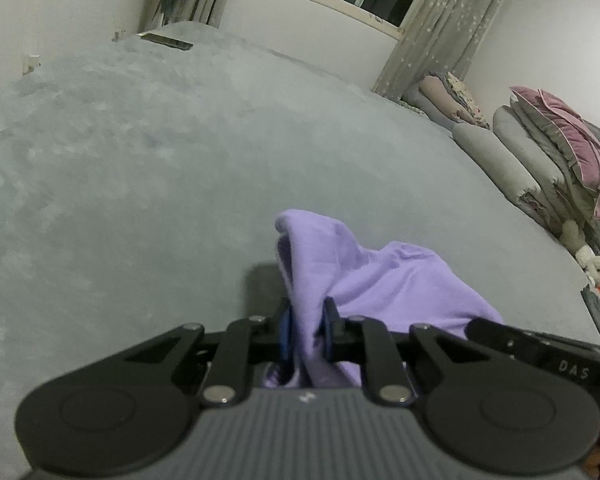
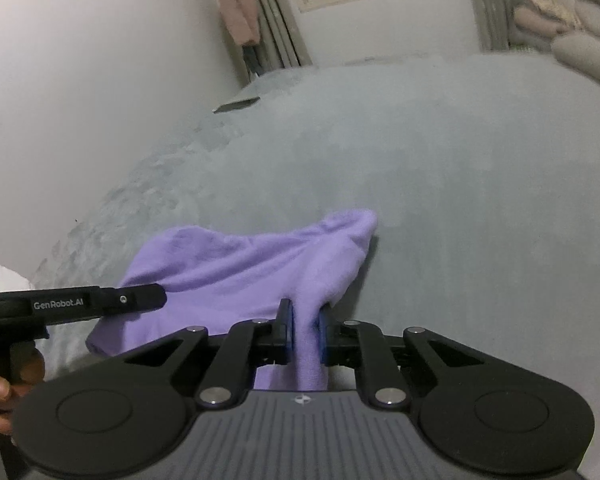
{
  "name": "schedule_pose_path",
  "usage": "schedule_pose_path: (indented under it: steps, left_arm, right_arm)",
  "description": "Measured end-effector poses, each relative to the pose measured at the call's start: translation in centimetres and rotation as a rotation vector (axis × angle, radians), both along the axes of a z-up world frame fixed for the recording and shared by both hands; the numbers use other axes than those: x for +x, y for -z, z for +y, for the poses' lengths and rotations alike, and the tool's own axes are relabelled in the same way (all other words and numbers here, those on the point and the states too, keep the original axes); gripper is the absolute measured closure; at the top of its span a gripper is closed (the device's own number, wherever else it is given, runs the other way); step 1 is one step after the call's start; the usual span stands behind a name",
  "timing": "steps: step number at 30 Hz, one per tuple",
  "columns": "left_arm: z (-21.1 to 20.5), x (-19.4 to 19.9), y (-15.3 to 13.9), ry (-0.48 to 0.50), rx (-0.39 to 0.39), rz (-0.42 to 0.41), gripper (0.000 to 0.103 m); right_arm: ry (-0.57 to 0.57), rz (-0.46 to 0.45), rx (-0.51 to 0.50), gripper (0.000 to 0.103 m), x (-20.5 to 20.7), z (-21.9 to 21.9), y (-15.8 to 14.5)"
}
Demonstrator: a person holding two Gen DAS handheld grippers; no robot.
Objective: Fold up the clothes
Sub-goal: 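Lift the folded lavender pants with both grippers and carry them toward the white clothes stack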
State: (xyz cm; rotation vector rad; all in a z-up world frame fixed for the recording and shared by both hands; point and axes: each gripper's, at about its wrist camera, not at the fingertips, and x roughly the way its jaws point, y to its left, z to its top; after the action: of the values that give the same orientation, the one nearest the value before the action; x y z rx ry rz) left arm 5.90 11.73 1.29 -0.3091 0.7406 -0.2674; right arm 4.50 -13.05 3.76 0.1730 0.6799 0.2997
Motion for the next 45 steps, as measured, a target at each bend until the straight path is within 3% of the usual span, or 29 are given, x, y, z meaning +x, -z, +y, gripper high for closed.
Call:
schedule_pose_path:
  steps: [13,29,45]
  left_arm:
    - [0.0,-2.1,-1.8,-0.018,0.002,-0.023,0.090]
    - [-0.5,-4.4,-4.3,-0.050,0.125,-0.045,0.090]
    - [6.4,-7.2,-9.4,-0.114,0.078,-0.092,0.091]
  right_arm:
    - [-0.026,-0.057,-0.061,0.091,-1.4,1.0,-1.5]
    - [-0.042,-0.060,-0.062,0.091,-1.5,1.6,-2.2]
    - [-0.091,-0.135,-0.028,0.091,-3.1,6.1,-5.2]
